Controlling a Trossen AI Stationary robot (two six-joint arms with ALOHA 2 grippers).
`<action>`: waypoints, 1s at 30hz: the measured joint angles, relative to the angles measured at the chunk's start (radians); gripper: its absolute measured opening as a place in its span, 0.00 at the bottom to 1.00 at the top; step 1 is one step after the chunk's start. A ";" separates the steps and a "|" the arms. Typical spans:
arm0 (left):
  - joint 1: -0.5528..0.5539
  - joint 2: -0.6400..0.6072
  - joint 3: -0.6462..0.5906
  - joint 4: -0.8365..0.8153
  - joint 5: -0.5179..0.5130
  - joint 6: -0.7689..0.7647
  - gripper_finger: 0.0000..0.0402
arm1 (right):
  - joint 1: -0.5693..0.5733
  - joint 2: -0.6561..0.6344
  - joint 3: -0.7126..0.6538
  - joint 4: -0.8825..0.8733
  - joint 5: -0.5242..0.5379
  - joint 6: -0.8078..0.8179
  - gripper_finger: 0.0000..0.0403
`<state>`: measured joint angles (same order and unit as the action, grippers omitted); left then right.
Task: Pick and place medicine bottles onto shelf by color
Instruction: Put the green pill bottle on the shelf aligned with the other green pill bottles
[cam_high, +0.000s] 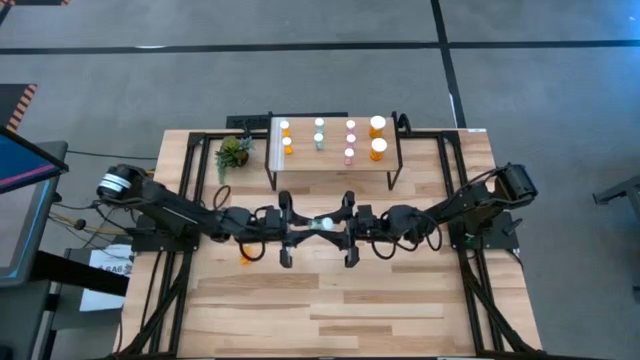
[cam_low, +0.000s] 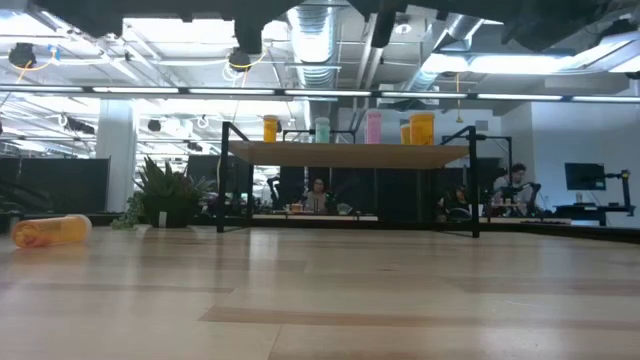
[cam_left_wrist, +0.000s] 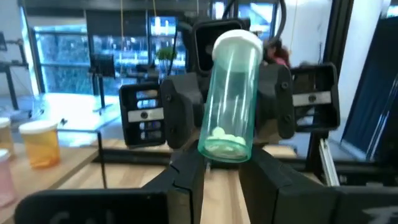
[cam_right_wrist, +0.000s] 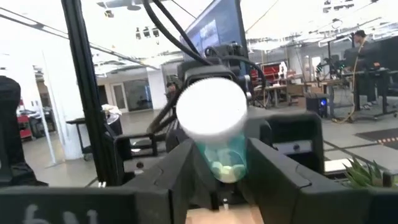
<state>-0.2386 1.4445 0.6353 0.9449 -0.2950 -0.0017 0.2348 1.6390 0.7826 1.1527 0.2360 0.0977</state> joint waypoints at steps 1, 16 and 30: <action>0.000 0.024 0.000 0.047 0.002 -0.001 0.17 | 0.000 0.000 0.000 0.004 -0.002 0.000 0.44; 0.000 0.190 0.000 0.326 0.015 -0.046 0.08 | 0.001 -0.001 0.002 -0.040 -0.005 0.008 0.48; 0.001 0.092 -0.001 -0.086 0.095 -0.098 0.10 | 0.056 -0.271 0.002 -0.687 0.081 0.077 0.44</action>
<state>-0.2372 1.5367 0.6346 0.8588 -0.1999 -0.1002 0.2907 1.3681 0.7841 0.4655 0.3171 0.1742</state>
